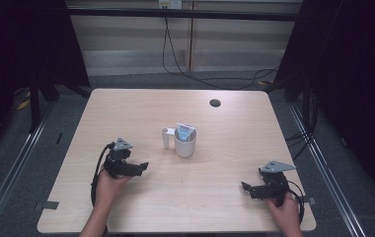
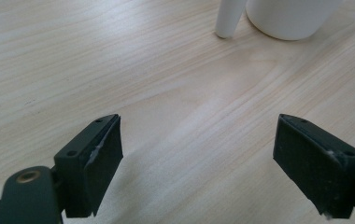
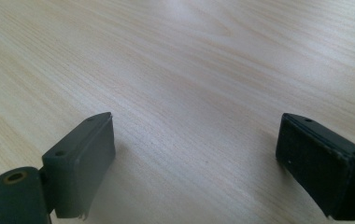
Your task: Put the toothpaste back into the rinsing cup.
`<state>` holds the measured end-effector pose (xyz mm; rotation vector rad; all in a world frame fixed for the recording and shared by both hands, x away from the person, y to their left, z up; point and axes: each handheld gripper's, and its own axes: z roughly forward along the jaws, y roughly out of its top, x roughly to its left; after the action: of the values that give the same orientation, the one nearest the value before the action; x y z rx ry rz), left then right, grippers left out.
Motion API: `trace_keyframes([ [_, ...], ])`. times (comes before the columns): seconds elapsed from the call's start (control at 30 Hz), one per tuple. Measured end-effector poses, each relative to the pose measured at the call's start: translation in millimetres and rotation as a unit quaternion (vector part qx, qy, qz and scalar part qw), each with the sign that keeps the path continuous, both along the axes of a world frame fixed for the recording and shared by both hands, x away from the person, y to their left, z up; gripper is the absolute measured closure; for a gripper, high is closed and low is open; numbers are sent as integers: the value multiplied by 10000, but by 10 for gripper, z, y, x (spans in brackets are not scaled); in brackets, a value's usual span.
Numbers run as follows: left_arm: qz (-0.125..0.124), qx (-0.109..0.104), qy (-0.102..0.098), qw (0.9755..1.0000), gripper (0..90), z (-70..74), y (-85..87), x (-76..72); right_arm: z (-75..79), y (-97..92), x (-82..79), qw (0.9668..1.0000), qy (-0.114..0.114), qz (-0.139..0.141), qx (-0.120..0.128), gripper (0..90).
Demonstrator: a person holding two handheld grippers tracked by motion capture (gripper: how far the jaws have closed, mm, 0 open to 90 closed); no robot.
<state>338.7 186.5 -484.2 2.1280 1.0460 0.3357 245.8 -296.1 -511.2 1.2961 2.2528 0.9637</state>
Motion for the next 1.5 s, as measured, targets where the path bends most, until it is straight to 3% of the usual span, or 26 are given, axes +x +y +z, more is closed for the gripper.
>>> trace_keyframes([
  [0.7, -96, 414, -88, 9991, 147, -158, 47, -74, 0, 0, 0, 10000, -1, 0, -1, 113],
  [0.87, -82, 437, -85, 9990, 147, -194, 51, -80, 0, 0, 0, 10000, 0, 0, 0, 113],
  [1.03, -17, 318, -87, 9995, 147, -213, 53, -93, 0, 0, 0, 10000, -1, -1, 0, 113],
  [1.1, -70, 378, -96, 9992, 145, -211, 67, -93, 0, 0, 1, 10000, -4, 3, -2, 113],
  [1.3, -46, 278, -260, 9993, 127, -250, 93, -113, 0, 0, 0, 10000, -1, 0, -1, 113],
  [1.5, -45, 255, -265, 9993, 115, -256, 94, -106, 0, 0, 0, 10000, 0, -1, 0, 113],
])
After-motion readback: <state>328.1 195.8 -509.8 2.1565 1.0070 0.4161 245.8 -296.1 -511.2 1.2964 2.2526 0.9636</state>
